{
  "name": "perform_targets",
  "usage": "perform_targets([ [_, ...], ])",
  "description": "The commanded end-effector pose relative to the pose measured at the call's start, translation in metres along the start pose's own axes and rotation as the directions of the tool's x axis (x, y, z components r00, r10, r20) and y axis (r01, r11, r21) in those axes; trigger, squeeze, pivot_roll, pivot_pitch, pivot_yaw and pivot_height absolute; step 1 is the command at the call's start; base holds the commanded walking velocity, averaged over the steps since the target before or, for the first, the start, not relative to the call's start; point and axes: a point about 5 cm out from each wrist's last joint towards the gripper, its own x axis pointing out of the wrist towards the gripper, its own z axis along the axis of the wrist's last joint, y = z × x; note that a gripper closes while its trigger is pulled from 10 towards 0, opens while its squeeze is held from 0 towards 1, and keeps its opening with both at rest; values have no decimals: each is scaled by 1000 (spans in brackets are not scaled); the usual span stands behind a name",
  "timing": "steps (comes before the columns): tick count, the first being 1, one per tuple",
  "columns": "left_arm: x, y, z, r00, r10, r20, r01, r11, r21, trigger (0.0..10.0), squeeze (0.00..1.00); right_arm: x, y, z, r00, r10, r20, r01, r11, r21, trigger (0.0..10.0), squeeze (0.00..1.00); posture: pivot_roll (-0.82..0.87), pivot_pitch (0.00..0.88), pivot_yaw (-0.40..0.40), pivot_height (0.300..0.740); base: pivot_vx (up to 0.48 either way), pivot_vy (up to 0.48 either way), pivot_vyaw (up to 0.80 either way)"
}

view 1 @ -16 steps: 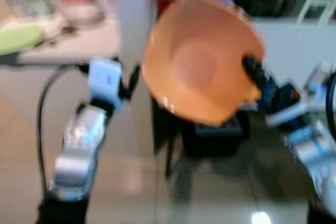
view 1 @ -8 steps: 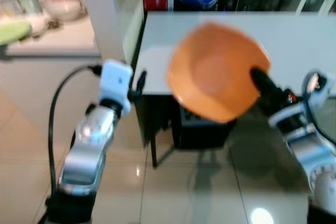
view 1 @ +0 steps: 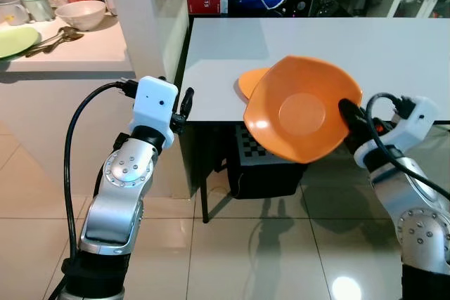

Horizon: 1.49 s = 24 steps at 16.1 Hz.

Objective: Setting the table

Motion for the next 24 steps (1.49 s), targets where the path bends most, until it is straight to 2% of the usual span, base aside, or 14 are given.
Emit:
perform_targets([
  [1,2,-3,4,1000,-20,17,20,1000,-7,10000,0,5,4,4,1000,-4,23,4,1000,-6,10000,0,-14,0,26,740,266,0,-675],
  [3,1,-5,4,999,-26,19,26,1000,-12,10000,0,8,3,2,999,-24,29,24,1000,6,10000,0,-13,0,23,740,319,0,-647],
  [12,-2,-7,3,999,-30,20,31,999,-21,10000,0,19,9,11,998,3,70,-10,995,103,10000,0,-12,0,13,740,383,0,0],
  [24,-3,-10,3,998,-50,24,50,999,-15,10000,0,21,4,9,999,-4,44,-2,990,138,10000,0,-11,0,18,740,398,0,0],
])
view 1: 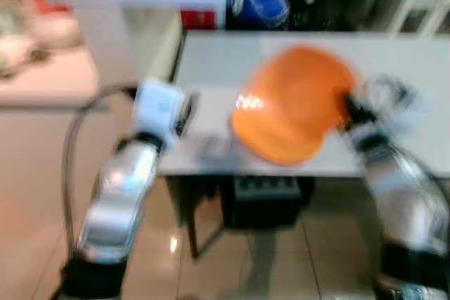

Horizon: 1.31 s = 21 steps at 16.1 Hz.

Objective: Setting the table

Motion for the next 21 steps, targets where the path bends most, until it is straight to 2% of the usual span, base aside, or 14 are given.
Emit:
perform_targets([
  [1,1,-7,7,999,-29,27,29,1000,-4,10000,0,-2,-8,12,999,-27,36,28,1000,-12,10000,0,-11,0,17,740,401,0,0],
  [6,-2,-10,6,999,-39,23,39,999,-1,10000,0,3,-16,8,999,-50,-16,49,999,-18,10000,0,-9,0,15,740,393,0,0],
  [9,-6,-14,4,998,-65,17,65,998,-14,10000,0,6,-36,6,987,-157,-44,156,988,-17,10000,0,-10,0,23,740,107,0,0],
  [12,-13,-23,3,991,-131,20,132,991,-3,10000,0,10,-45,6,983,-174,-63,178,981,74,10000,0,-8,0,23,740,0,0,0],
  [14,-17,-25,3,987,-160,11,160,986,-46,10000,0,14,-48,4,980,-181,-78,190,974,124,10000,0,-3,0,20,740,0,0,0],
  [16,-30,-38,-2,950,-312,-28,308,946,-99,10000,0,22,-51,-5,972,-187,-143,207,967,146,10000,0,0,0,19,740,0,0,0],
  [17,-33,-40,-3,939,-342,-36,336,935,-112,10000,0,24,-52,-7,970,-189,-155,211,967,144,10000,0,2,0,19,740,0,0,0],
  [18,-39,-46,-1,914,-402,-46,389,905,-173,10000,0,29,-56,-11,963,-203,-179,233,958,166,10000,0,13,0,16,740,0,0,0],
  [19,-41,-48,0,905,-423,-48,407,894,-187,10000,0,32,-57,-12,960,-211,-185,245,953,181,10000,0,14,0,16,740,0,0,0],
  [20,-49,-52,-2,878,-474,-71,454,870,-192,10000,0,40,-60,-15,949,-237,-208,281,935,218,10000,0,16,0,14,740,0,0,0],
  [21,-50,-53,-3,874,-479,-77,458,867,-195,10000,0,42,-61,-17,945,-243,-217,290,931,222,10000,0,18,0,12,740,0,0,0],
])
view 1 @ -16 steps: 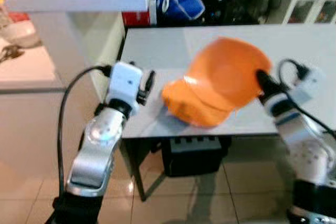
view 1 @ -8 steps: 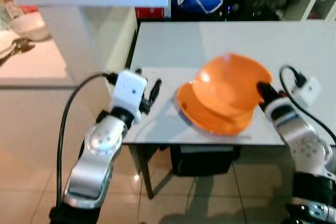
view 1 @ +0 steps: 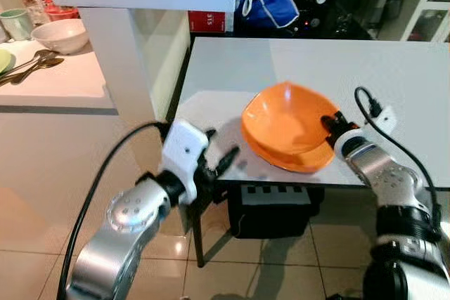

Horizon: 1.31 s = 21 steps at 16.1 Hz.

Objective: Setting the table

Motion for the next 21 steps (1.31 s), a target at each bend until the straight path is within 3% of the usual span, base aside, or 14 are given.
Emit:
perform_targets([
  [1,-2,-3,2,1000,-20,-4,20,1000,1,10000,0,3,8,11,999,6,37,-6,1000,13,10000,0,22,0,7,740,0,0,0],
  [8,-1,0,6,1000,-4,-9,4,1000,-2,10000,0,11,-5,13,998,-60,22,56,986,155,10000,0,22,0,5,740,0,0,0],
  [9,0,1,6,1000,-1,-7,1,1000,0,10000,0,12,-7,14,997,-70,32,64,984,168,10000,737,23,0,5,740,0,0,0],
  [10,1,2,7,1000,3,-6,-3,1000,1,10000,0,13,-7,14,997,-71,36,64,982,180,10000,1000,23,0,6,740,0,0,0],
  [19,9,11,14,998,45,36,-46,999,16,10000,0,10,-4,29,995,-63,76,44,973,224,10000,1000,22,0,-2,740,0,0,0],
  [20,10,17,18,994,98,57,-100,995,27,10000,0,1,-6,36,993,-62,104,39,977,210,10000,0,23,0,-4,740,0,0,0],
  [21,11,20,20,989,125,74,-128,991,41,10000,0,-1,-5,37,992,-54,114,29,977,211,10000,0,24,0,-5,740,0,0,0],
])
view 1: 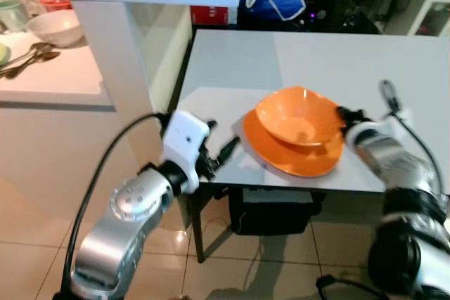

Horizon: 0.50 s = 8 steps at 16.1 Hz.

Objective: Setting the table

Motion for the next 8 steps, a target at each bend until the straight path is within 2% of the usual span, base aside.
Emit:
perform_targets([
  [1,2,11,8,994,98,56,-100,994,32,10000,0,-7,6,7,999,35,19,-35,999,6,10000,0,32,0,-10,740,0,0,0],
  [2,2,29,14,965,247,87,-252,967,43,10000,0,-22,15,14,992,114,48,-110,991,-78,10000,0,28,0,-10,740,0,0,0],
  [3,1,35,16,950,294,109,-301,952,60,10000,0,-35,26,19,979,189,73,-175,971,-162,10000,0,24,0,-10,740,0,0,0],
  [5,-1,41,14,940,325,102,-334,940,77,10000,0,-55,44,22,947,302,109,-246,901,-358,10000,0,8,0,-2,740,0,0,0],
  [6,-1,42,13,939,330,100,-338,938,80,10000,0,-60,48,21,939,327,107,-256,872,-418,10000,0,5,0,0,740,0,0,0],
  [7,0,41,10,936,339,95,-347,934,87,10000,0,-81,71,-6,898,440,21,-325,695,-641,10000,0,-6,0,11,740,0,0,0],
  [8,1,41,10,936,337,98,-346,934,91,10000,0,-89,79,-23,875,483,-44,-370,606,-704,10000,0,-2,0,11,740,0,0,0],
])
